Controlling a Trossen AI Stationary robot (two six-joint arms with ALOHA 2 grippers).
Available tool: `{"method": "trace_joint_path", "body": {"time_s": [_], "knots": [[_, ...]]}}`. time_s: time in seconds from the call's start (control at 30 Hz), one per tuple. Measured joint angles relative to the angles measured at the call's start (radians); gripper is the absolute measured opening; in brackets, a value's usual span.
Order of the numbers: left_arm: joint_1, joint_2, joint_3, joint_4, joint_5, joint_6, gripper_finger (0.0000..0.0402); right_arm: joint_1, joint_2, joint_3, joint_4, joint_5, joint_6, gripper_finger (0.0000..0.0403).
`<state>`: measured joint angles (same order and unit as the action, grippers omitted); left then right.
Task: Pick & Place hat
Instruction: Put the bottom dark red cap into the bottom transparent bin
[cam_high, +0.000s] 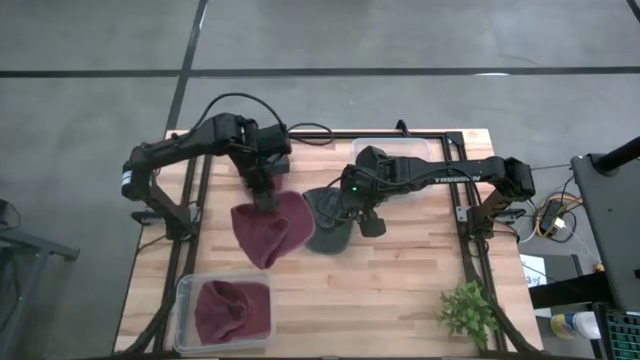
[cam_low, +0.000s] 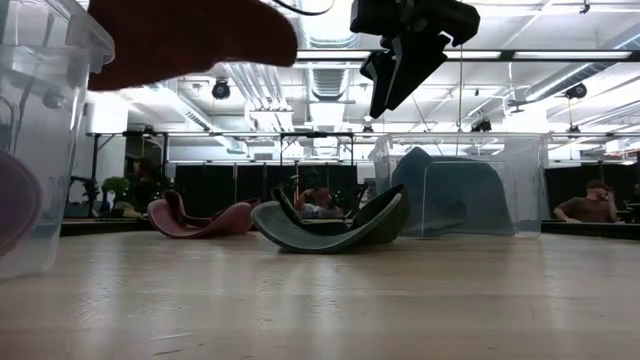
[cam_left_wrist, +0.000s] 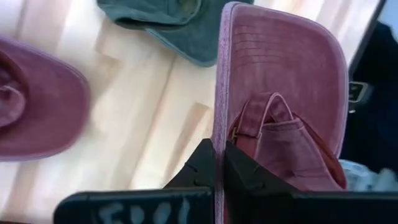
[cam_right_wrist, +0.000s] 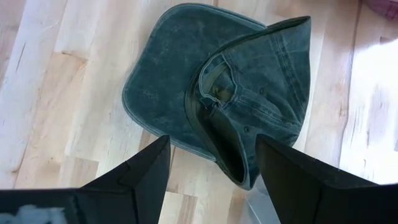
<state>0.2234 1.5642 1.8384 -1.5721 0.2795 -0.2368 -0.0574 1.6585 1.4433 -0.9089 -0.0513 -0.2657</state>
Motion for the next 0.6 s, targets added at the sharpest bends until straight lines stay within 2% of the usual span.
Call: {"method": "trace_joint_path", "body": {"time_s": [0.33, 0.5, 0.6], "knots": [[0.0, 0.0, 0.008, 0.001, 0.173, -0.074, 0.0007, 0.0, 0.0, 0.0, -0.048, 0.0, 0.0, 0.0228], [0.0, 0.0, 0.008, 0.001, 0.196, -0.094, 0.0007, 0.0, 0.0, 0.0, -0.086, -0.001, 0.004, 0.0228], [0.001, 0.0, 0.007, 0.001, 0.259, -0.122, 0.0007, 0.0, 0.0, 0.0, -0.085, -0.001, 0.004, 0.0228]]}}
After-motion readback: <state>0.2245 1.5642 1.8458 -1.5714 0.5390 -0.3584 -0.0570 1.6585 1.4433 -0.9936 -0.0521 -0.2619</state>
